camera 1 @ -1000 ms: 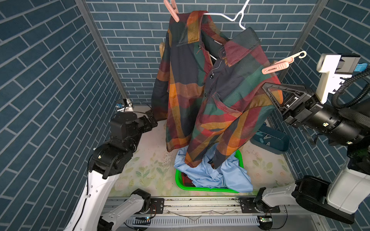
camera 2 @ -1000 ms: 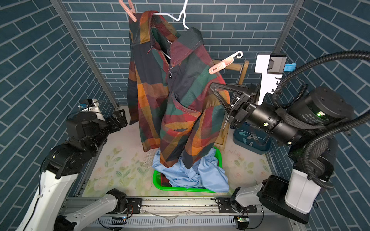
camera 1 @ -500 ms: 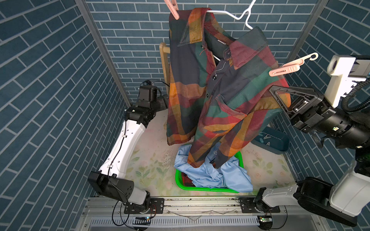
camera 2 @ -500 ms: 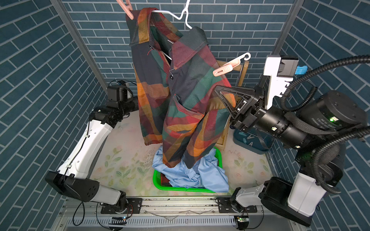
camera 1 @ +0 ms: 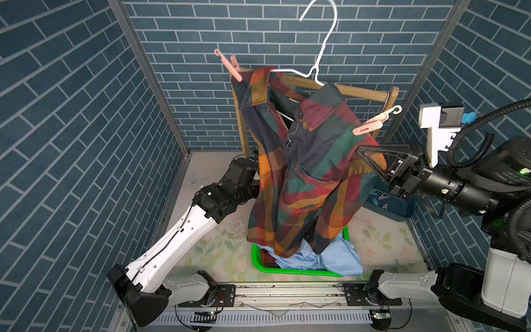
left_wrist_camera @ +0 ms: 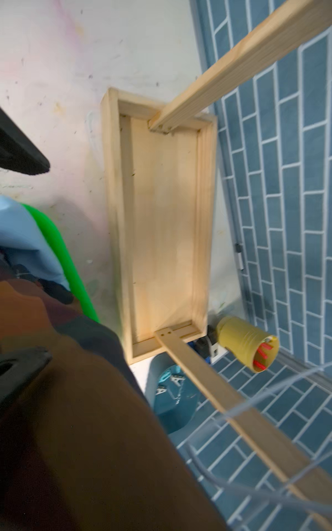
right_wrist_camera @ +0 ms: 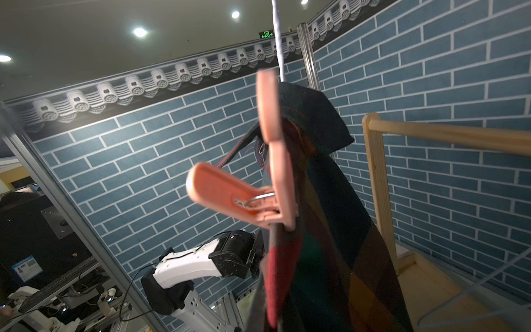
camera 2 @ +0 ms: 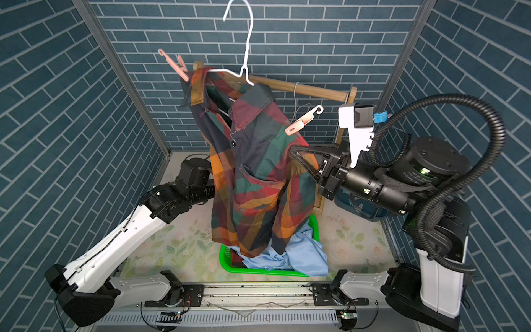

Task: Remove the clothespins securing long-sleeve shirts to the hanger
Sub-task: Place the long-sleeve shirt at the bin.

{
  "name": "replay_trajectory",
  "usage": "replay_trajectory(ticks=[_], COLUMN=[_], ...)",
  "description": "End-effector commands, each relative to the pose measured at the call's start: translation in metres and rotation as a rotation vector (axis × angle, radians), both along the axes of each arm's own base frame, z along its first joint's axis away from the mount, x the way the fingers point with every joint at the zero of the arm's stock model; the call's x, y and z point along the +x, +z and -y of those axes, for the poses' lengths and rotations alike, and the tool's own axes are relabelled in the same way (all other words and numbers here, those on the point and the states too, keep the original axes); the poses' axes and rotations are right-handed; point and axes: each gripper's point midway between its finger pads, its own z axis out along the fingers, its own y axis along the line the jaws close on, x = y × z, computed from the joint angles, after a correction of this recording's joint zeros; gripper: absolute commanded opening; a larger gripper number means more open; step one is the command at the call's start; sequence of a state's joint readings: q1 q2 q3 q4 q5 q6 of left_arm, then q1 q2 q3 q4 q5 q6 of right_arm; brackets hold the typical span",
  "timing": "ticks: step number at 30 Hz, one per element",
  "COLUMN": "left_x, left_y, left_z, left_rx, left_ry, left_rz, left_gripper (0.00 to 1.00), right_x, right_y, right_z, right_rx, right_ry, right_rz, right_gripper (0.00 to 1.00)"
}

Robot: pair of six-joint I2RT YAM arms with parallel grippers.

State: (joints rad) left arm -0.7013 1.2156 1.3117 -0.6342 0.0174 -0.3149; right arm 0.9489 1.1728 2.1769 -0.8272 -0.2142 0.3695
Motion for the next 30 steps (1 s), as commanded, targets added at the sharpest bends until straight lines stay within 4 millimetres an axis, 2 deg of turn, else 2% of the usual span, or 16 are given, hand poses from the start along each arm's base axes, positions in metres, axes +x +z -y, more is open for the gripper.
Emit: replay_trajectory(ticks=[1, 6, 11, 16, 18, 21, 26, 30], left_x=[-0.011, -0.018, -0.022, -0.024, -0.027, -0.033, -0.044, -0.051], left_y=[-0.050, -0.096, -0.132, -0.164, -0.166, -0.156, -0.128, -0.104], left_z=[0.007, 0.020, 0.034, 0.030, 0.024, 0.008, -0.025, -0.055], left_rx=[0.040, 0.063, 0.095, 0.142, 0.163, 0.203, 0.222, 0.187], left_ry=[0.006, 0.014, 0.011, 0.026, 0.034, 0.047, 0.097, 0.167], left_rz=[-0.104, -0.176, -0.234, -0.266, -0.269, -0.256, -0.212, -0.187], left_gripper=[0.95, 0.95, 0.96, 0.95, 0.95, 0.96, 0.97, 0.97], right_x=[-0.009, -0.006, -0.007, -0.008, -0.006, -0.002, 0.002, 0.002], right_y=[0.002, -0.042, -0.082, -0.129, -0.151, -0.179, -0.223, -0.253], right_z=[0.006, 0.011, 0.029, 0.039, 0.043, 0.047, 0.046, 0.034], right_rx=[0.076, 0.048, -0.005, -0.042, -0.061, -0.085, -0.140, -0.210], right_ry=[0.022, -0.008, -0.067, -0.097, -0.116, -0.152, -0.168, -0.135], right_rz=[0.042, 0.004, -0.013, -0.069, -0.103, -0.149, -0.218, -0.259], right_gripper=[0.00, 0.00, 0.00, 0.00, 0.00, 0.00, 0.00, 0.00])
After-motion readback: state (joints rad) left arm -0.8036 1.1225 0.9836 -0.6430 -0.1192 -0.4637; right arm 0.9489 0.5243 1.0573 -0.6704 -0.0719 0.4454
